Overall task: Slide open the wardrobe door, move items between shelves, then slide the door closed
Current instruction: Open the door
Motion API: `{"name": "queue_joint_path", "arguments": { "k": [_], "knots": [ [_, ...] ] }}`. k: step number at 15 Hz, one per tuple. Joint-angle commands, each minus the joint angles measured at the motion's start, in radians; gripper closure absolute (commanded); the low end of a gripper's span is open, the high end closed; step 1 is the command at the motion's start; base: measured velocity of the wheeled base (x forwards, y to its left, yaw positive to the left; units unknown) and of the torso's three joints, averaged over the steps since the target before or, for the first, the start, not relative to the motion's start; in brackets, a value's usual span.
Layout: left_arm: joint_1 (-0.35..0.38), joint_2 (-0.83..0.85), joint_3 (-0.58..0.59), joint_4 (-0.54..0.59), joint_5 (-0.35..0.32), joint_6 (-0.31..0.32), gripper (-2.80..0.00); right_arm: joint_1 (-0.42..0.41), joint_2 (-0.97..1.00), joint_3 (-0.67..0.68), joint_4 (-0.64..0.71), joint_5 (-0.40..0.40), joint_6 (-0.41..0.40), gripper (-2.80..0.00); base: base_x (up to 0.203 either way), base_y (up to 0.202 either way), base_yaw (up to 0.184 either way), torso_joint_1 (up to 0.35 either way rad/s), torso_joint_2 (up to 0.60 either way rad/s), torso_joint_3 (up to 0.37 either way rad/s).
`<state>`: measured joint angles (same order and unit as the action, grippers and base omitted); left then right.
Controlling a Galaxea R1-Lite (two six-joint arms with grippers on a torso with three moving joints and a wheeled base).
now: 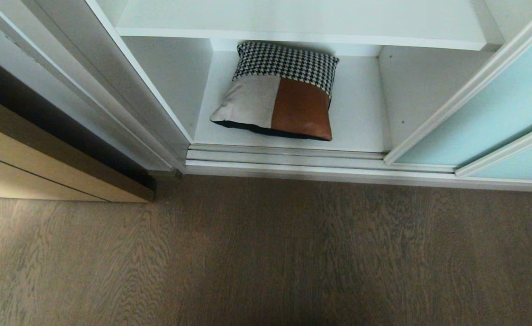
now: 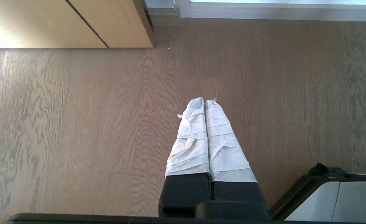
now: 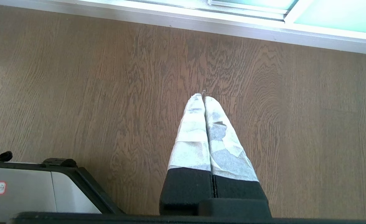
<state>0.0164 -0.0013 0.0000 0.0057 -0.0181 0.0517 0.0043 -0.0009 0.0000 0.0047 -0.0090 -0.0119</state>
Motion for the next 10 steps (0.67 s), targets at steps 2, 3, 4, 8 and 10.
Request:
{"name": "queue_joint_path", "arguments": {
  "k": [2,3,4,8,10],
  "knots": [
    [0.0,0.004,0.0,0.0,0.0,0.0,0.0,0.0,-0.002,0.0,0.0,0.0,0.0,0.0,0.0,0.0,0.0,0.0,0.0,0.0],
    [0.0,0.004,0.0,0.0,0.0,0.0,0.0,0.0,-0.002,0.0,0.0,0.0,0.0,0.0,0.0,0.0,0.0,0.0,0.0,0.0],
    [0.0,0.004,0.0,0.0,0.0,0.0,0.0,0.0,-0.002,0.0,0.0,0.0,0.0,0.0,0.0,0.0,0.0,0.0,0.0,0.0],
    [0.0,0.004,0.0,0.0,0.0,0.0,0.0,0.0,-0.002,0.0,0.0,0.0,0.0,0.0,0.0,0.0,0.0,0.0,0.0,0.0],
    [0.0,0.004,0.0,0.0,0.0,0.0,0.0,0.0,-0.002,0.0,0.0,0.0,0.0,0.0,0.0,0.0,0.0,0.0,0.0,0.0]
  ]
}}
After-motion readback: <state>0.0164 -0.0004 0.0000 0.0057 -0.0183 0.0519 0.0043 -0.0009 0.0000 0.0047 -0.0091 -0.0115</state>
